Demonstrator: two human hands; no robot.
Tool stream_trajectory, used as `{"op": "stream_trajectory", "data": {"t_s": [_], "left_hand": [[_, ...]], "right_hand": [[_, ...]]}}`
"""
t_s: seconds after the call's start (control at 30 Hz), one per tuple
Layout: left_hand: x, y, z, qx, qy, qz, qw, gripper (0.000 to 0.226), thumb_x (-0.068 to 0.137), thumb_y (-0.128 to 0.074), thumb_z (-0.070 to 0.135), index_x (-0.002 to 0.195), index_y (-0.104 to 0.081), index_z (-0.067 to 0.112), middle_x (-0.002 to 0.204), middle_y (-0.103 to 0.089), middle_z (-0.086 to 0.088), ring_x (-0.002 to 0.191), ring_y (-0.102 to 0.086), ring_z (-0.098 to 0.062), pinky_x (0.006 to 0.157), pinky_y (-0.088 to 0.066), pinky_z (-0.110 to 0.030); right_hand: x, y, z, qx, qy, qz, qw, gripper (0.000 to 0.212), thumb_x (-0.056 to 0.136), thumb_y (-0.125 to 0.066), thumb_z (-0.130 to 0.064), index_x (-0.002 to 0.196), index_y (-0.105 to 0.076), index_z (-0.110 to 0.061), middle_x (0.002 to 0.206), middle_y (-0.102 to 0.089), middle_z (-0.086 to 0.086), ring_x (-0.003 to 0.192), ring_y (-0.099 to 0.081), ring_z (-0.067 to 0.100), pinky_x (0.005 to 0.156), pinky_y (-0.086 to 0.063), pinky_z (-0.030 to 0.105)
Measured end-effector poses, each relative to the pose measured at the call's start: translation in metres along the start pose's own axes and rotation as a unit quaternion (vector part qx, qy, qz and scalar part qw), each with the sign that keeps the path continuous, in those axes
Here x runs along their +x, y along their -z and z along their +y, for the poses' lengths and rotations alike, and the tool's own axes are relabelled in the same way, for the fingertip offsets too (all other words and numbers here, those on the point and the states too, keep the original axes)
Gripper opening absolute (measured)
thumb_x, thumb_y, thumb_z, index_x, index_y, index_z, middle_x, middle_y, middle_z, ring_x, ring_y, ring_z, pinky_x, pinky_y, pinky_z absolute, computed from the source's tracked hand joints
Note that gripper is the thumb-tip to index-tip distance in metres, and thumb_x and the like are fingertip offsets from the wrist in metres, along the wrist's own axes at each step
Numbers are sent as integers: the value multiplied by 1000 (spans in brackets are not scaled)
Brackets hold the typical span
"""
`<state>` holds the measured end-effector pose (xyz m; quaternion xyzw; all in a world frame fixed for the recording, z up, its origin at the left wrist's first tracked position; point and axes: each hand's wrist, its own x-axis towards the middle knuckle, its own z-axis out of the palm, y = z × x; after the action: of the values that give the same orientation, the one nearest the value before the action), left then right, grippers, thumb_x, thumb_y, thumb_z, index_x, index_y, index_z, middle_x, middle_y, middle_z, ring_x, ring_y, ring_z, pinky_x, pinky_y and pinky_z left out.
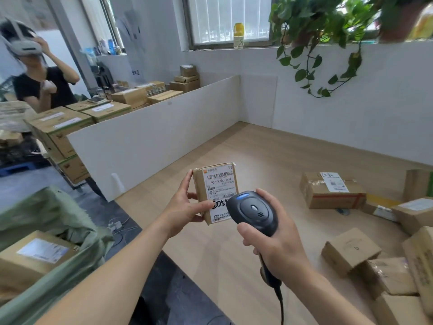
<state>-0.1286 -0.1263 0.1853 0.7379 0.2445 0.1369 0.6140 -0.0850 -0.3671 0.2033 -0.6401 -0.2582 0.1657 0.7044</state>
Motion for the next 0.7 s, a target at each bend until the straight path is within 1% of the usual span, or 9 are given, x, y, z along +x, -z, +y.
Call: {"op": "stream_trajectory", "data": {"t_s": [0.13, 0.2, 0.3, 0.37, 0.47, 0.57, 0.7], "left_hand": [[7, 40, -4, -31, 3, 19, 999, 115, 74, -87, 15, 154, -14, 54, 124, -57, -22, 102, -71, -36, 77, -62, -52], [11, 59, -5, -39, -3, 26, 999, 110, 78, -86, 13, 153, -16, 54, 123, -58, -22, 99, -72, -35, 80, -61, -54], [16, 88, -9, -38, -9, 30, 999, 103, 83, -81, 12, 153, -17, 53, 122, -60, -21, 98, -73, -34, 82, -61, -55], [20, 109, -12, -40, -6, 29, 999, 106, 83, -81, 14, 156, -14, 49, 123, -60, -20, 99, -73, -34, 83, -61, -55], [27, 142, -17, -49, -5, 26, 998, 108, 81, -82, 18, 157, -12, 49, 124, -61, -21, 99, -73, -34, 83, -60, -56], [32, 172, -21, -56, -5, 25, 998, 113, 75, -84, 22, 157, -11, 49, 123, -62, -22, 99, -73, -34, 83, -60, -58], [35, 207, -27, -71, -7, 30, 997, 111, 78, -82, 18, 158, -11, 48, 120, -65, -21, 97, -74, -33, 84, -59, -59]], "right_hand": [[8, -31, 4, -9, -4, -5, 1000, 79, 52, -82, -46, 127, -55, -43, 112, -74, -9, 79, -73, 12, 62, -51, 16], [13, -50, 6, -10, -4, -5, 1000, 78, 52, -82, -45, 125, -56, -43, 111, -74, -8, 75, -71, 11, 60, -50, 15], [20, -80, 8, -13, -5, -5, 1000, 75, 51, -80, -45, 122, -56, -45, 109, -74, -11, 72, -70, 9, 59, -49, 14], [25, -101, 7, -14, -6, -5, 1000, 74, 51, -80, -46, 121, -57, -45, 108, -74, -12, 71, -70, 9, 59, -49, 15], [34, -130, 6, -23, -3, -5, 1000, 72, 51, -80, -47, 119, -57, -48, 108, -73, -9, 72, -70, 10, 59, -50, 15], [41, -158, 6, -32, 2, -10, 999, 70, 52, -80, -47, 118, -56, -49, 108, -73, -14, 71, -70, 9, 60, -50, 15], [48, -193, 8, -36, 3, -16, 999, 66, 56, -82, -41, 117, -56, -48, 105, -72, -17, 70, -70, 9, 60, -51, 16]]}}
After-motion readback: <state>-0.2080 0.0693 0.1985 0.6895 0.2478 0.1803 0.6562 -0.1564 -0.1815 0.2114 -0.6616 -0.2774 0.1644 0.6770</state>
